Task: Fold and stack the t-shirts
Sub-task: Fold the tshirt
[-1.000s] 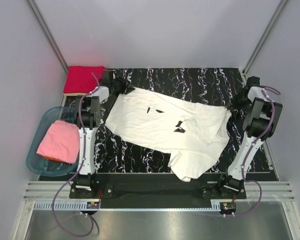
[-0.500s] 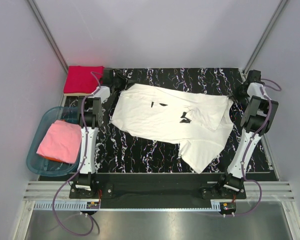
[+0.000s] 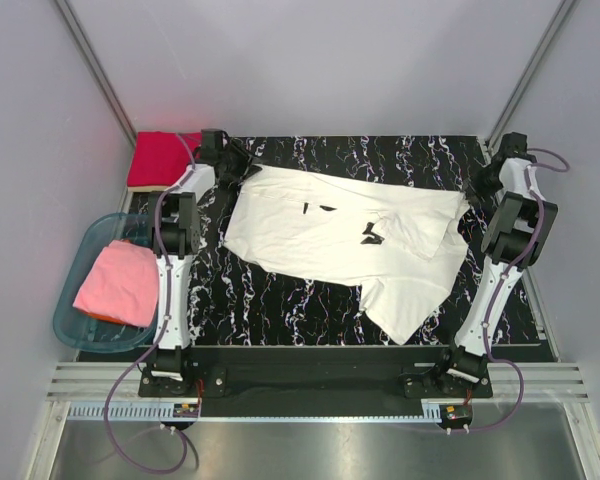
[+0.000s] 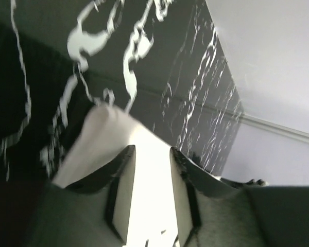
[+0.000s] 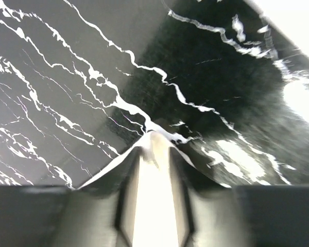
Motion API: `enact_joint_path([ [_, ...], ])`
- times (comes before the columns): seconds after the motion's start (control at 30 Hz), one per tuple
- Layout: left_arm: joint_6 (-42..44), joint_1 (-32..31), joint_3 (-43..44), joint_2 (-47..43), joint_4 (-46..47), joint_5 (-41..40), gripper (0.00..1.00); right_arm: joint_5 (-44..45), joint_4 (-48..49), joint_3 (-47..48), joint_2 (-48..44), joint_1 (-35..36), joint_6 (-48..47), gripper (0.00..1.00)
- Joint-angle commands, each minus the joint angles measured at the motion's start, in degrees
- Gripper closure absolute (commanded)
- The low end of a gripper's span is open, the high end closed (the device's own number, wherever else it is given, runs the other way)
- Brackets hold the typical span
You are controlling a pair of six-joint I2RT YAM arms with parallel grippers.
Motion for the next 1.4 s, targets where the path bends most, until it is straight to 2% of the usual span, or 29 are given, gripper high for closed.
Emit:
enact_joint_path([
  [0.0,7.4,-0.5,-1.4,-11.6,-5.4,-2.5,0.61,3.7,-9.2,7.2,-0.1,-0.9,-5.4,0.61],
  [0.17,14.0,-1.4,-7.6,-21.5,-10.5,-4.3,0.57,7.9,-17.9,11.7,-2.4,-1.0,-8.7,0.34],
  [0.3,18.9,-2.7,-18.2,-29.2,-13.2,-5.4,0.57,9.1,-20.9,10.2,-6.8,-0.9,-8.6,0.25],
  [0.43,26.4,-6.7,-27.5,-38.8,-18.4,-9.5,0.56,7.3,-20.7,2.2,-16.7,0.5,-8.9,0.24],
  [0.57,31.4,-12.0,-32.3,-42.5,-28.0,-17.7,0.54,2.1,-17.8,-11.6,-26.6,4.6,-9.3,0.25],
  [0.73,33.2,-17.6,-33.1,-40.4,-36.9,-31.5,0.52,-1.2,-15.2,-26.8,-39.3,16.7,-10.9,0.26],
  [0.77,33.0,-17.6,-32.9,-39.5,-37.5,-32.2,0.52,-1.6,-14.3,-32.7,-41.5,17.9,-10.3,0.26],
  [0.87,34.2,-16.9,-31.7,-36.0,-37.6,-33.8,0.56,-5.7,-10.6,-42.4,-49.0,19.9,-7.5,0.26],
  [0.97,34.7,-15.5,-30.2,-34.2,-37.6,-34.5,0.64,-7.0,-10.3,-46.3,-53.4,19.9,-8.8,0.27],
  [1.07,34.6,-13.3,-30.2,-32.4,-37.6,-30.0,0.69,-5.9,-11.0,-48.3,-56.8,19.9,-10.1,0.26],
  [1.27,36.5,-12.2,-32.3,-31.5,-36.1,-27.9,0.74,-8.9,-10.3,-50.1,-58.7,19.9,-9.1,0.27],
  [1.37,34.7,-11.2,-37.1,-34.0,-36.1,-28.7,0.75,-8.3,-10.3,-50.0,-58.3,19.9,-9.8,0.27],
])
